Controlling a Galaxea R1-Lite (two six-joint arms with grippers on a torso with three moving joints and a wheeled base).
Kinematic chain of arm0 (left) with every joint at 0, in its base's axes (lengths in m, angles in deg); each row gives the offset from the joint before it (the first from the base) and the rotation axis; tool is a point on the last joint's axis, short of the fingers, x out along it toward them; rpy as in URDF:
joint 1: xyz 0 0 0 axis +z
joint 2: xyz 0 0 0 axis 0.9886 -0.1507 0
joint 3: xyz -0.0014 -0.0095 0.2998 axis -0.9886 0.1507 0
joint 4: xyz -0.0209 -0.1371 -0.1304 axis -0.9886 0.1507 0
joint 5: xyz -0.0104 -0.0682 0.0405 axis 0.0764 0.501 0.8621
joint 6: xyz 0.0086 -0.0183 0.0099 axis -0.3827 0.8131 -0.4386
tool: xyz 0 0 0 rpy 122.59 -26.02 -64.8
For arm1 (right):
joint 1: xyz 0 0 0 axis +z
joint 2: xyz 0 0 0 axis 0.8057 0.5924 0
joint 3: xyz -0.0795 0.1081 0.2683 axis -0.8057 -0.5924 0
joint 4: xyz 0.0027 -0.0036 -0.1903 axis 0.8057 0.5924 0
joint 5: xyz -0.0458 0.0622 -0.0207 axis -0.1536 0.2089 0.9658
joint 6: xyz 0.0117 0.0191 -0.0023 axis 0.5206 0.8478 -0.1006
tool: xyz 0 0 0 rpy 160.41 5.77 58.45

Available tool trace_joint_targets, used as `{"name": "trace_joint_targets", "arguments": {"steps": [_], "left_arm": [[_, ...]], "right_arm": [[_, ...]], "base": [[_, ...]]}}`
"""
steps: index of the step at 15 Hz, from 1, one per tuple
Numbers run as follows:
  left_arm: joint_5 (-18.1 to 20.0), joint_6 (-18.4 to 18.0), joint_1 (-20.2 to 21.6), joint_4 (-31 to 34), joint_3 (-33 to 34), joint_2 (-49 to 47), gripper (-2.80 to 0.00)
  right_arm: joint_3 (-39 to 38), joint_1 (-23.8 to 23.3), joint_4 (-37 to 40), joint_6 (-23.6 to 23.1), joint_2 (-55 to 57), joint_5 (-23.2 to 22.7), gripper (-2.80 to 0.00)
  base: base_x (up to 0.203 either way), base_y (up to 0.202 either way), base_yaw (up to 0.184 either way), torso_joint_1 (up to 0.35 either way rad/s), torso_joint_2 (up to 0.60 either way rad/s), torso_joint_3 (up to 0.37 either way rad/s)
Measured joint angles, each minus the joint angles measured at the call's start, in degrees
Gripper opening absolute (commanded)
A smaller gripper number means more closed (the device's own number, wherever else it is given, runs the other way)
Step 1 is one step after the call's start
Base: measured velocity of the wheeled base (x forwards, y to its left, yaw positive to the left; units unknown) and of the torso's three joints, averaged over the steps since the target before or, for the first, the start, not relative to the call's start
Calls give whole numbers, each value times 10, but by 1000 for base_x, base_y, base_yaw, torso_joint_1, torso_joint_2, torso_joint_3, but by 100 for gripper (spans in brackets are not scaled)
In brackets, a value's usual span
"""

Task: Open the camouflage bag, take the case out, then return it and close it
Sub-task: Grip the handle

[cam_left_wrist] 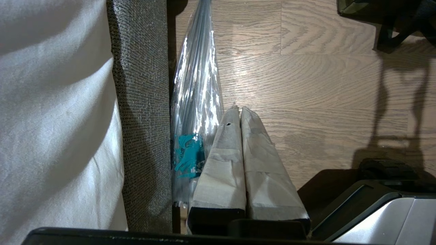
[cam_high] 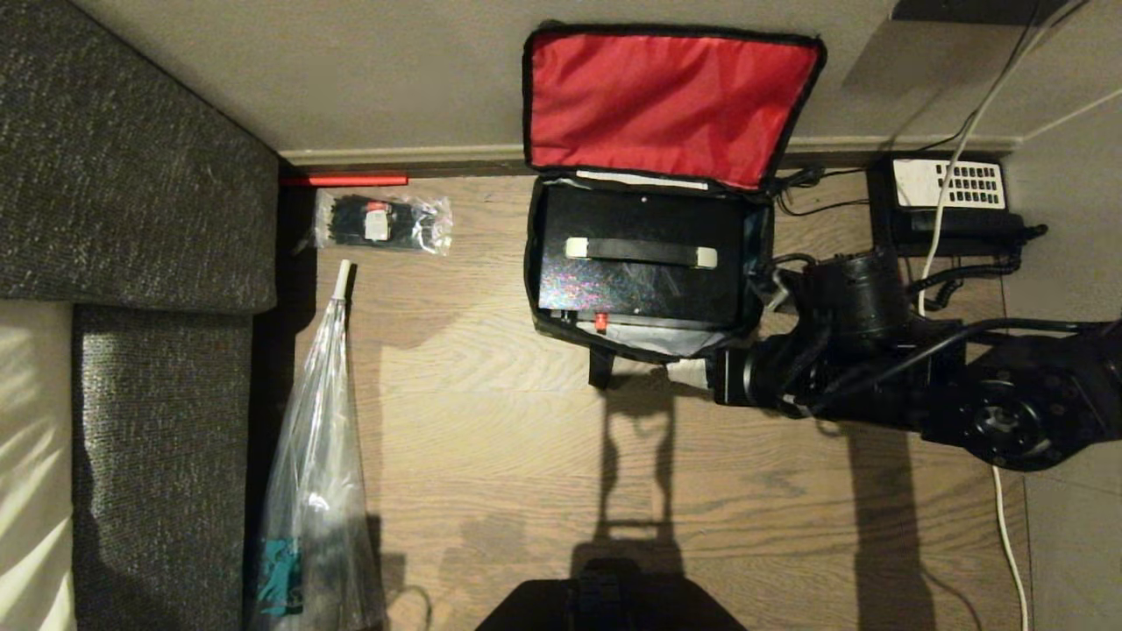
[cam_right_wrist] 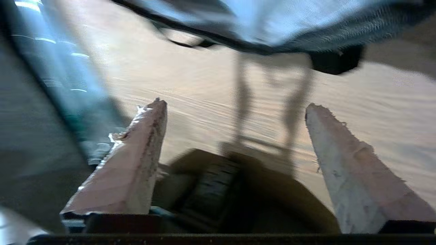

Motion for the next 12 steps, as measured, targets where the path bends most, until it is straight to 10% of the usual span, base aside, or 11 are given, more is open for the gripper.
{"name": "trace_joint_targets", "arguments": {"steps": [1, 5, 12], "left_arm": [[0, 0, 0, 0, 0, 0, -280], [0, 0, 0, 0, 0, 0, -280], [0, 0, 0, 0, 0, 0, -280]], "right_arm": [[-12, 0, -22, 13, -13, -12, -280], [-65, 0, -92, 18, -52, -80, -280], [-58, 0, -91, -78, -46, -47, -280]], "base": [[0, 0, 0, 0, 0, 0], [0, 0, 0, 0, 0, 0], [0, 0, 0, 0, 0, 0]]}}
